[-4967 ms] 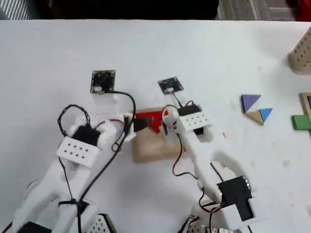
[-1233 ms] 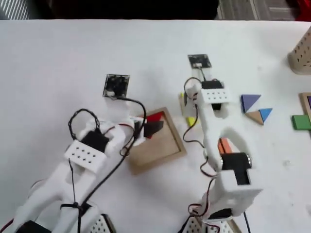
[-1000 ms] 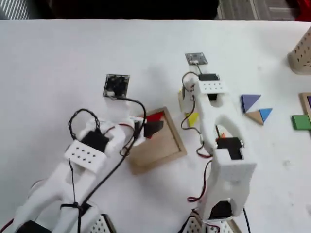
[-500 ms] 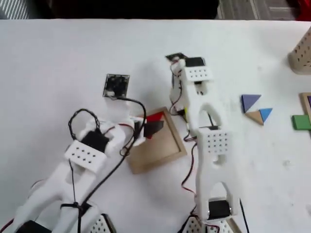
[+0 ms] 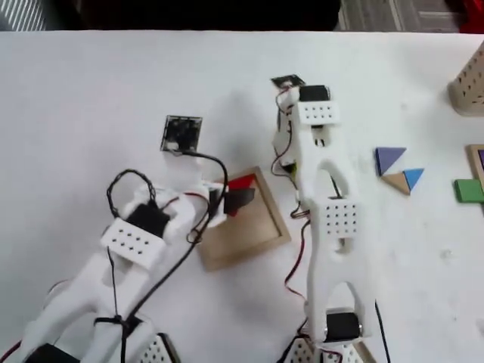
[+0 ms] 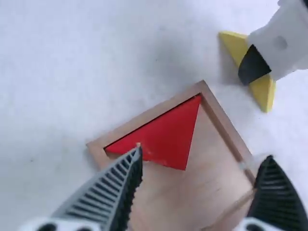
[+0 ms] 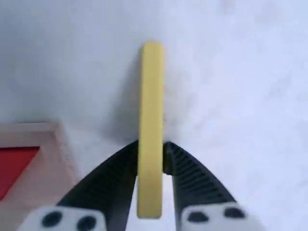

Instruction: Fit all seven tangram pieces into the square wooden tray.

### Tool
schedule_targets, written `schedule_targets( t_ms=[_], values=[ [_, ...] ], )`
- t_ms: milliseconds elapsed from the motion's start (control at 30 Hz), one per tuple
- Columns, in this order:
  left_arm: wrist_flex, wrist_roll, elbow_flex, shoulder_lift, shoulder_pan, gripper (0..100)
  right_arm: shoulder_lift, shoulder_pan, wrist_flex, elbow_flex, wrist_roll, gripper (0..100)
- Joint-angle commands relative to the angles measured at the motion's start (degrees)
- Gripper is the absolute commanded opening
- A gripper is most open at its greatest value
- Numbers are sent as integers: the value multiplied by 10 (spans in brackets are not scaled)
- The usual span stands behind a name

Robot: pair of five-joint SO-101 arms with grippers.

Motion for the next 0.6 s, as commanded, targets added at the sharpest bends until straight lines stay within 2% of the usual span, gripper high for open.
schedule_targets(
  t_ms=[0, 133, 267, 567],
  values=[
    [-11, -5, -20, -21, -20, 367, -53, -1, 12, 27, -7, 19],
    [-9, -4, -33, -21, -62, 366, -163, -13, 10, 142, -45, 19],
    [3, -1, -55, -21, -128, 365, -292, -53, 1, 270, -62, 19],
    [88, -3, -62, -17, -367, 365, -532, -189, -145, 574, -123, 18]
  ],
)
